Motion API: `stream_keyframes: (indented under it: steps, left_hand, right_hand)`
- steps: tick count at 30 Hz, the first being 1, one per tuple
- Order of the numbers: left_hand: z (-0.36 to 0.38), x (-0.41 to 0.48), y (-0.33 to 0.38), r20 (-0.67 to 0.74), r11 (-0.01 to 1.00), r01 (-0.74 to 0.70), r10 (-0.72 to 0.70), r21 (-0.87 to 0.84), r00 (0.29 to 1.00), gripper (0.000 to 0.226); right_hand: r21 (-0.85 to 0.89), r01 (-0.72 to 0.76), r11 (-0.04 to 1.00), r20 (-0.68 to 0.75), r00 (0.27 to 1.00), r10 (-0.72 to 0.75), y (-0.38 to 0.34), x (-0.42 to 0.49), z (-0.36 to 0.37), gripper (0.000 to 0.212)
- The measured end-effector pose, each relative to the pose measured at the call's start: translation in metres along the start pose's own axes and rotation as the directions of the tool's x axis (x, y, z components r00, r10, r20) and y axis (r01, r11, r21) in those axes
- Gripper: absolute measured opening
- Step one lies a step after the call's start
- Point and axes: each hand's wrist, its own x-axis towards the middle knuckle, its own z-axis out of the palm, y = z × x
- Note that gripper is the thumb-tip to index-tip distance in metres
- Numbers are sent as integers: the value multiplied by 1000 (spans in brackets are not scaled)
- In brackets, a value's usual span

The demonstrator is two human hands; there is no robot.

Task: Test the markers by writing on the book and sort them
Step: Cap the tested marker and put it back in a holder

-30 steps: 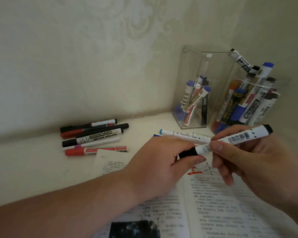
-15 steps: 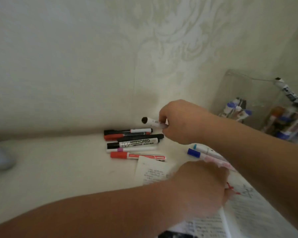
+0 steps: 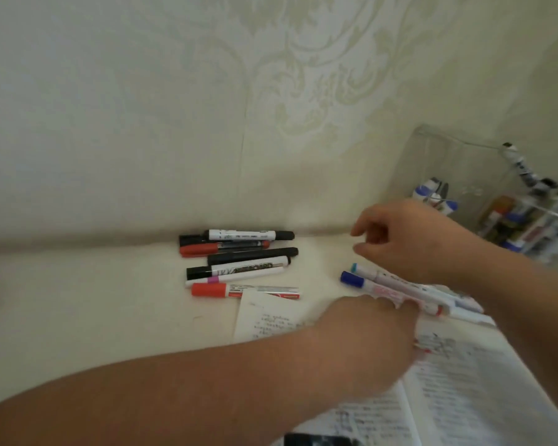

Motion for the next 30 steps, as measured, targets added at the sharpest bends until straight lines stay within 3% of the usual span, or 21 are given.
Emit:
stream_keyframes:
  steps: [5,12,16,19,23,27,30]
  left_hand:
    - [-6,-5,3,-62,998,-48,45,-46,997,43]
    - [-4,3,-2,-185,966,27,-77,-258,980,17]
    - [-1,8,-10,-313,939,13,-127,-344,941,19]
    - [0,11,-13,-419,982,-31,-51,-186,906,16]
    - [5,16,-14,-341,999,-40,37,-4,939,37]
    - [7,16,-11,-311,984,-165,134,-72,941,34]
    - [3,14,-6,-358,973,-176,113,-147,927,25]
  right_hand:
    - [-88,-173,981,155,970,185,64,-53,9,20]
    - [-155,-125,980,147,978,148,78,-63,26,27]
    - [-118,-97,988,153,982,115,81,-61,28,22]
    - [32,-103,994,71,992,101,88,-70,23,16]
    - [348,-42,936,-49,997,63,97,-95,5,13]
    - [613,20,790,-117,991,65,94,-109,2,8]
    - [745,111,657,-262,955,136,91,-112,17,7]
